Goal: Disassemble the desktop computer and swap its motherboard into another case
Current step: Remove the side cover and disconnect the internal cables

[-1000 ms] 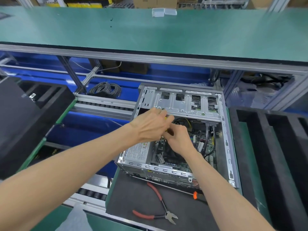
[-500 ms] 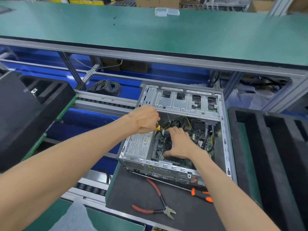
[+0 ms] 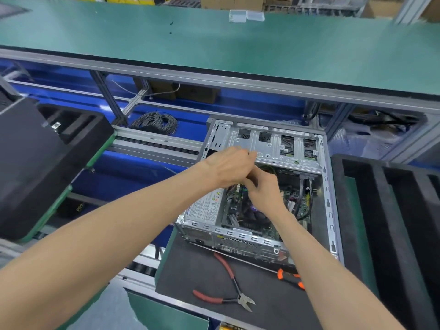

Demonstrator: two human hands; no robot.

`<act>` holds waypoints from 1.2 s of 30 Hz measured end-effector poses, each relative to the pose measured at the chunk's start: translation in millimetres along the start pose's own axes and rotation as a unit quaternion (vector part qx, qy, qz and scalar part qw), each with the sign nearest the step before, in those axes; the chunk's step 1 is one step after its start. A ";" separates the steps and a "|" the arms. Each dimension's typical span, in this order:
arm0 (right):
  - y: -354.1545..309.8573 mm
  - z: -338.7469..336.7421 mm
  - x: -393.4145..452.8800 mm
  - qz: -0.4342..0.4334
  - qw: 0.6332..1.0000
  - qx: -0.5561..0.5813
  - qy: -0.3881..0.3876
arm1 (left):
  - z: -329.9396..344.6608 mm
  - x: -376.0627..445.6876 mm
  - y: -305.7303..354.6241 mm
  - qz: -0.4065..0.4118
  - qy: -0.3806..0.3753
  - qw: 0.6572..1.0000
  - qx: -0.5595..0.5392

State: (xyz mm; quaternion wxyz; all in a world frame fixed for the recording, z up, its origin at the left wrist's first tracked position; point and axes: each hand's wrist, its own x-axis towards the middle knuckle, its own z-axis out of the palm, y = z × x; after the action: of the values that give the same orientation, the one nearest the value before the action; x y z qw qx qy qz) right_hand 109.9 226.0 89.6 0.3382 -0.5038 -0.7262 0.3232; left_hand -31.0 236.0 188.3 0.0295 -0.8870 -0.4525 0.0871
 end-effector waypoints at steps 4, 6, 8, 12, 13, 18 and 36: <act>1.0 -0.5 -4.6 0.011 0.999 0.018 -0.048 | -1.4 -1.3 8.6 -0.022 0.010 1.000 0.011; 6.5 -6.5 -7.2 0.025 0.995 -0.022 -0.099 | -0.6 -0.7 11.8 -0.031 0.018 0.999 -0.007; 14.4 -12.1 -9.2 0.061 0.967 -0.139 -0.207 | 0.0 0.9 11.6 -0.045 0.021 0.998 -0.029; 19.6 -9.4 -10.7 0.061 0.903 -0.324 -0.274 | 1.8 2.3 7.4 -0.057 0.023 0.996 -0.060; 19.4 -8.1 -10.6 0.056 0.904 -0.328 -0.268 | 2.7 1.8 6.8 -0.060 0.023 0.996 -0.065; 21.5 -7.3 -9.1 0.063 0.910 -0.317 -0.258 | 5.8 -3.5 4.3 -0.052 0.033 0.997 -0.052; 15.9 -11.9 -12.4 0.079 0.925 -0.289 -0.234 | 4.2 -3.9 -5.9 -0.053 0.025 0.997 -0.058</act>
State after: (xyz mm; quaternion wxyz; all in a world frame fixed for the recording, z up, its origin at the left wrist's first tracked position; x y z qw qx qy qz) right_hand 131.0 220.3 81.4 -0.0282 -0.5453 -0.8047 0.2332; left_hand -38.7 236.2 185.5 -0.0063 -0.8638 -0.5025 0.0369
